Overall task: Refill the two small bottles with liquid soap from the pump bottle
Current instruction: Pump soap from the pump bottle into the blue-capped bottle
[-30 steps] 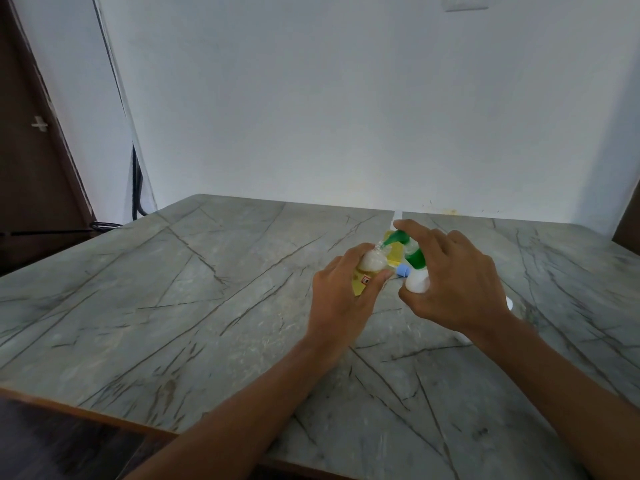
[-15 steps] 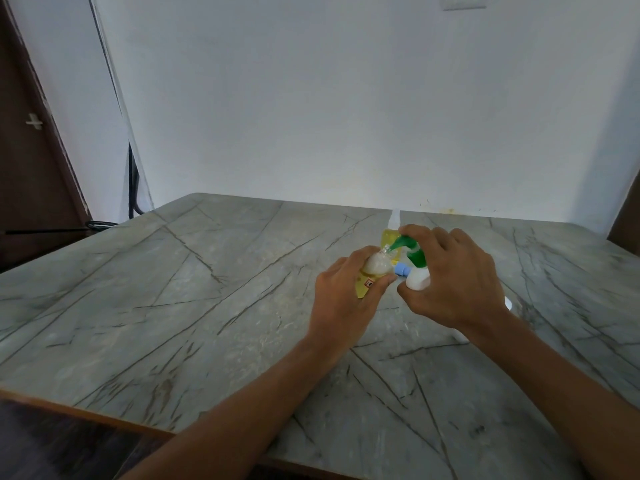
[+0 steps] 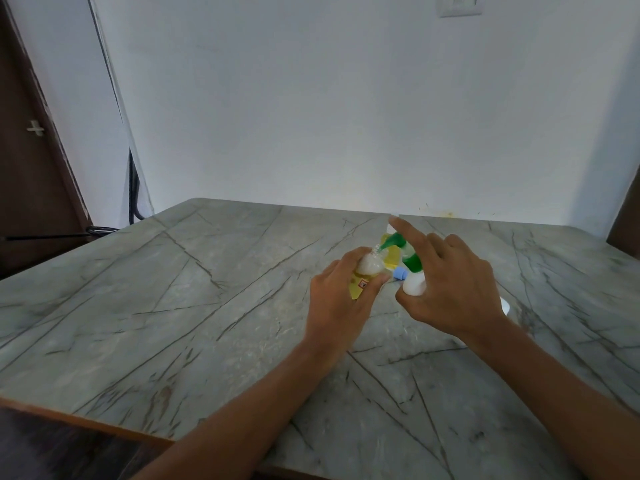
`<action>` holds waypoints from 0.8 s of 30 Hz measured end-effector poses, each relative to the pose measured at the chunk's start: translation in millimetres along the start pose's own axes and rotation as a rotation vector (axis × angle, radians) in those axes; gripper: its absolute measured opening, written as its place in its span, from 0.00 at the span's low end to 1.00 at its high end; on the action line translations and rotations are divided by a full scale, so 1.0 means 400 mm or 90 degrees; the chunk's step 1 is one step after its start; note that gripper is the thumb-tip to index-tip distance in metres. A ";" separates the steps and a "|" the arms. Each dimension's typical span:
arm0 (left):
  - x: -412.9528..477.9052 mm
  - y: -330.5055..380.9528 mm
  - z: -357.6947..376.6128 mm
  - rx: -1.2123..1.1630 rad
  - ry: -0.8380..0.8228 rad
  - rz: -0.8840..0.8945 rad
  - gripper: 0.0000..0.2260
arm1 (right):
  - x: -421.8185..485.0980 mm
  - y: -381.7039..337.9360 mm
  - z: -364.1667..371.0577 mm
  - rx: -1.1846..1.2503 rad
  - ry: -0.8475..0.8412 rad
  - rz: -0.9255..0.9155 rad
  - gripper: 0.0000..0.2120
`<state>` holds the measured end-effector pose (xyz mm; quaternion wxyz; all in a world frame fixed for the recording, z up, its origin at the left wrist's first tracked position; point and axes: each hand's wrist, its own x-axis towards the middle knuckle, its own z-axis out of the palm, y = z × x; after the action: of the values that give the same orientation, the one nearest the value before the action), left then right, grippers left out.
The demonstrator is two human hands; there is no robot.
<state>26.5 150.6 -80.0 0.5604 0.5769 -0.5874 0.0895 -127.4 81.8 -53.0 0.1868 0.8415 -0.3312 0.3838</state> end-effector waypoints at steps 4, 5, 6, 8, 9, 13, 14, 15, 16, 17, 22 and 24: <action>-0.001 0.004 -0.001 0.007 0.001 -0.001 0.19 | 0.002 0.002 0.005 0.012 0.001 0.001 0.43; -0.001 0.004 -0.002 0.007 0.001 -0.001 0.19 | 0.002 0.003 0.006 0.015 0.002 0.001 0.42; -0.001 0.005 -0.001 0.006 0.001 -0.002 0.19 | 0.002 0.004 0.006 0.018 0.006 0.000 0.42; -0.002 0.006 -0.001 0.006 -0.001 -0.002 0.19 | 0.001 0.005 0.005 0.016 0.014 -0.003 0.41; -0.002 0.006 0.000 0.007 -0.002 -0.001 0.19 | 0.001 0.005 0.005 0.012 0.018 -0.004 0.41; -0.004 0.005 0.004 0.003 -0.009 0.013 0.20 | 0.002 0.013 0.010 0.010 0.021 0.000 0.40; -0.006 0.006 0.004 0.004 -0.012 0.017 0.20 | 0.002 0.015 0.011 0.014 0.020 0.001 0.40; -0.007 0.008 0.004 0.005 -0.015 0.020 0.20 | 0.002 0.017 0.011 0.017 0.020 0.003 0.39; -0.009 0.009 0.004 0.003 -0.019 0.024 0.20 | 0.002 0.018 0.012 0.017 0.021 0.005 0.38; -0.009 0.011 0.003 0.000 -0.022 0.028 0.20 | 0.002 0.018 0.012 0.016 0.023 0.006 0.37; -0.012 0.013 0.005 -0.002 -0.028 0.037 0.20 | 0.000 0.019 0.013 0.029 0.051 0.002 0.33; -0.013 0.015 0.006 -0.002 -0.028 0.038 0.20 | -0.001 0.017 0.013 0.028 0.054 0.002 0.32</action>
<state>18.9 153.6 -81.8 0.5453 0.5602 -0.6167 0.0922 -129.7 74.2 -56.2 0.1814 0.8280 -0.3154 0.4267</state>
